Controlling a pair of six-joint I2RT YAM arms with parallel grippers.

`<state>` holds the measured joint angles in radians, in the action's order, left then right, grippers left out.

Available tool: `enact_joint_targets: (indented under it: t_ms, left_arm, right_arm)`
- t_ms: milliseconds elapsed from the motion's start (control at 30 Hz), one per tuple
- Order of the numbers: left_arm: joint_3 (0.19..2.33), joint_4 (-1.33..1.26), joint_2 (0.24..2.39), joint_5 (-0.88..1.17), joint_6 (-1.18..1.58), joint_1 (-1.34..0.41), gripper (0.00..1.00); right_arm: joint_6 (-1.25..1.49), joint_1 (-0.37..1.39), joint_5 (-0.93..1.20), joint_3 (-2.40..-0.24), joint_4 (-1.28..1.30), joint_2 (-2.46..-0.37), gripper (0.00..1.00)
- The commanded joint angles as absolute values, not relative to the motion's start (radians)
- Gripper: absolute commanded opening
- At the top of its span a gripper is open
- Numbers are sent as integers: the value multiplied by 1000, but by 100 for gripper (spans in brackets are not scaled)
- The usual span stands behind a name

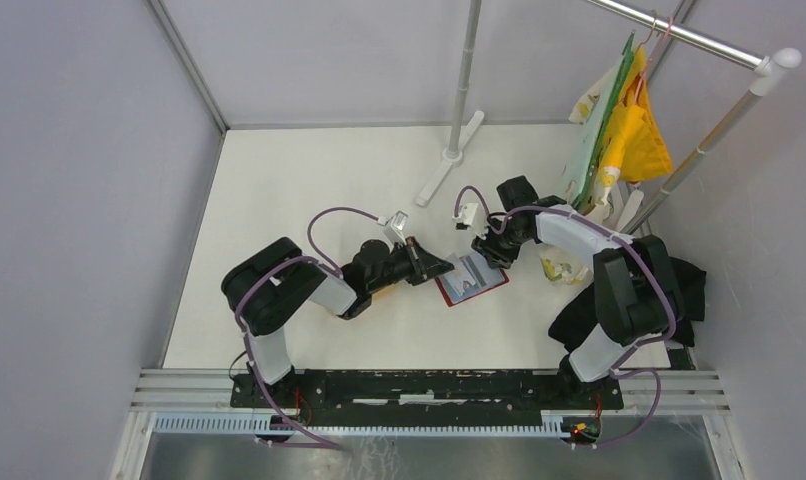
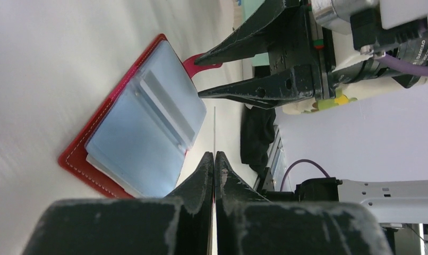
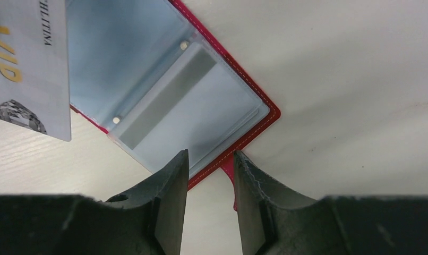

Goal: Put the credit cards into the card holder
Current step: Insert the credit card into the card holder.

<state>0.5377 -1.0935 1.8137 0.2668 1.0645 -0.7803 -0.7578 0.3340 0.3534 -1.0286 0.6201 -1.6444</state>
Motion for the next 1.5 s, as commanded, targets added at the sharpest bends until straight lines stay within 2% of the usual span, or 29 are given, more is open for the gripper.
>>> enact_joint_targets:
  t_ms: [0,400,1467]
  left_arm:
    - [614,-1094,1848,243,1128,-782,2]
    - [683,-931,1885,197,1142,-800,2]
    - [690,-932,1941,139,1192,-822,2]
  right_arm:
    - [-765,323,318,-1070,642,-1663,42]
    - [-765,316,298,-1075,653,-1692,41]
    - [-770,312,299,-1083,673,-1709,39]
